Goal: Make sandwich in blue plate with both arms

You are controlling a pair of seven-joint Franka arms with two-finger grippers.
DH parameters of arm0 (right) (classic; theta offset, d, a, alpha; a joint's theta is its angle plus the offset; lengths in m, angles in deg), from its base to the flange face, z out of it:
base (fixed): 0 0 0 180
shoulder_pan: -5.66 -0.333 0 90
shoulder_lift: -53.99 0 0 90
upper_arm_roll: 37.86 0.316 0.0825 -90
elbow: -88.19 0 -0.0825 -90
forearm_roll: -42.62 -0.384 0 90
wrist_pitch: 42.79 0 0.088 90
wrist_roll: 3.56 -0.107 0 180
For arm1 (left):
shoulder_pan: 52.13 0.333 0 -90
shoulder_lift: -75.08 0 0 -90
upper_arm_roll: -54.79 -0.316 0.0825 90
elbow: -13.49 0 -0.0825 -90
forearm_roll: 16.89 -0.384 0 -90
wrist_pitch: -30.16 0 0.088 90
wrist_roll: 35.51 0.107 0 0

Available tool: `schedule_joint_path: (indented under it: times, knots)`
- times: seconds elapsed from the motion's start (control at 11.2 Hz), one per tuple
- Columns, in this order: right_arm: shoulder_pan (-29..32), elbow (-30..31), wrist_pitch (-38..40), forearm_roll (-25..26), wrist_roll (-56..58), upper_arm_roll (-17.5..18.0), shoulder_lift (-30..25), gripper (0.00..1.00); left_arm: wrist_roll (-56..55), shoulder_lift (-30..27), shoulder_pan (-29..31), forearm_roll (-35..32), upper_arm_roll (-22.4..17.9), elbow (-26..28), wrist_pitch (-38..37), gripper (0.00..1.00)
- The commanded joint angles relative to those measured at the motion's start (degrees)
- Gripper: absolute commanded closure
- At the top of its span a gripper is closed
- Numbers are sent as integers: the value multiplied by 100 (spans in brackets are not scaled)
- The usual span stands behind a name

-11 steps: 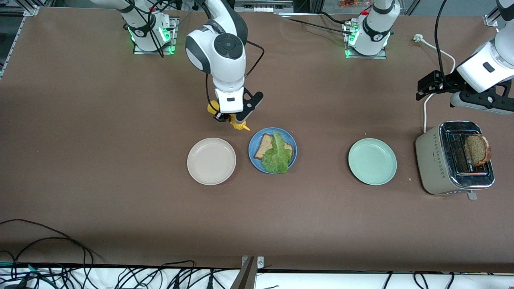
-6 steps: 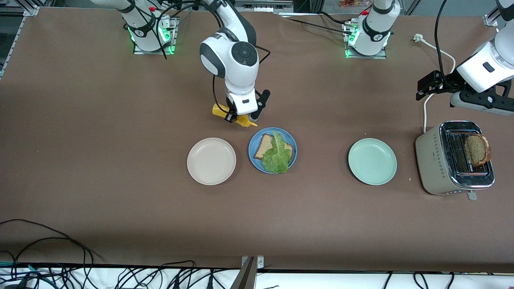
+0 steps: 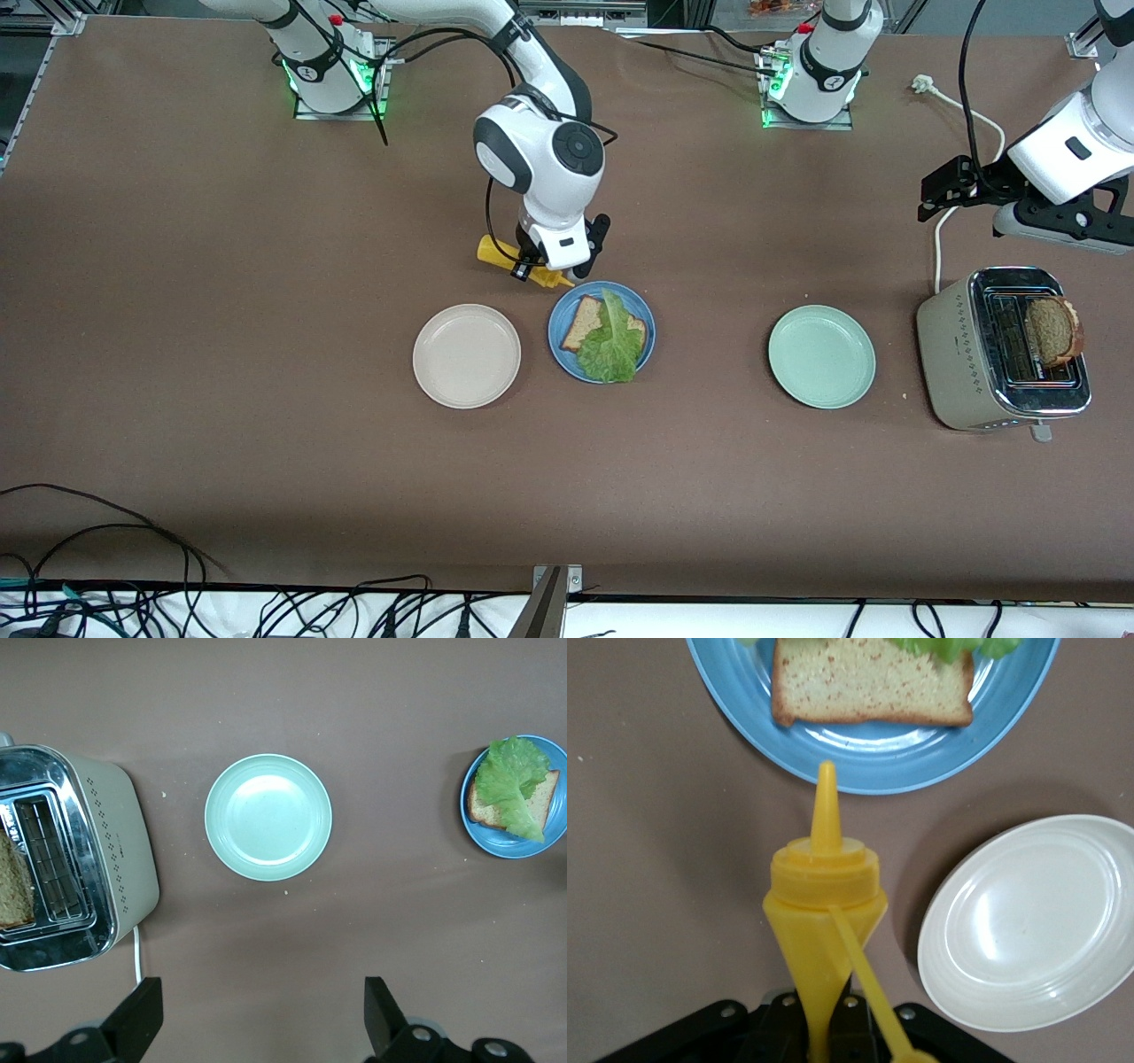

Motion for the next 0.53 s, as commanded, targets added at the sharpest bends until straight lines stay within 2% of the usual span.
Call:
schedule_joint_path:
  times: [0.0,0.18,0.45]
  knots:
    - [25,-881,854,107,81,-45,437,100,75,95,1,-25,-8,-207,-138,0]
    - [69,-987,855,186,108,-62,603,100,75,94,1,-25,-8,-207,-138,0]
    - [104,-2065,1064,538,835,-45,1375,100,75,86,1,-25,-8,-207,-138,0]
